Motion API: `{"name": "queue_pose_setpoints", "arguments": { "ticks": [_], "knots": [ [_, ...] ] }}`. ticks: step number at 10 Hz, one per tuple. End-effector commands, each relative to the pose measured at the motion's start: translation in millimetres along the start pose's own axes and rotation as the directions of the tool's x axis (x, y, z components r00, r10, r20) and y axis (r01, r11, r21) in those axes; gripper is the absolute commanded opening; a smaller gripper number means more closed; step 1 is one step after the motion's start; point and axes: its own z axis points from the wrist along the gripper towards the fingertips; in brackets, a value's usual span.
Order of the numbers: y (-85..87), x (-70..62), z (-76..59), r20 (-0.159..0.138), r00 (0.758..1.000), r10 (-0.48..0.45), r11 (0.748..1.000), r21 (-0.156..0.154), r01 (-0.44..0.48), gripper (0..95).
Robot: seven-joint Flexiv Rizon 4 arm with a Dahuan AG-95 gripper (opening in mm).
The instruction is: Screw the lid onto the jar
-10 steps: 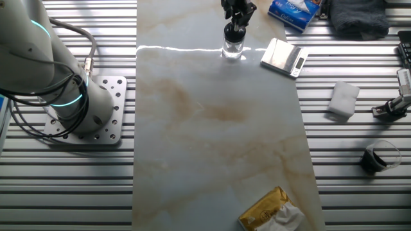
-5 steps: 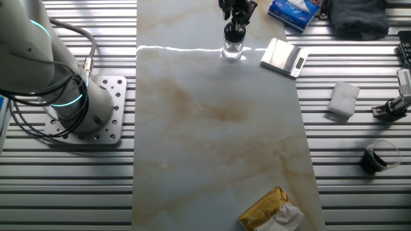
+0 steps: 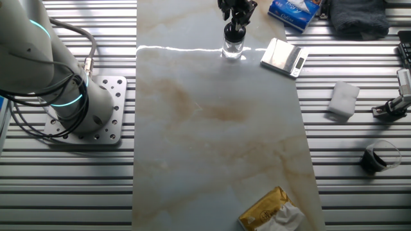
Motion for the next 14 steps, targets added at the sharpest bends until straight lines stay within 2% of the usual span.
{"name": "queue_pose_setpoints", "arguments": {
  "ticks": [1,12,14],
  "knots": [
    [-1.0,-1.2,0.0,-0.005,1.000,-0.006,1.000,-0.002,0.006,38.0],
    [-3.1,-3.4,0.8,-0.029,0.999,-0.020,1.000,-0.021,0.019,38.0],
    [-3.1,-3.5,0.8,-0.029,0.998,-0.060,0.998,-0.021,0.059,38.0]
  ]
}}
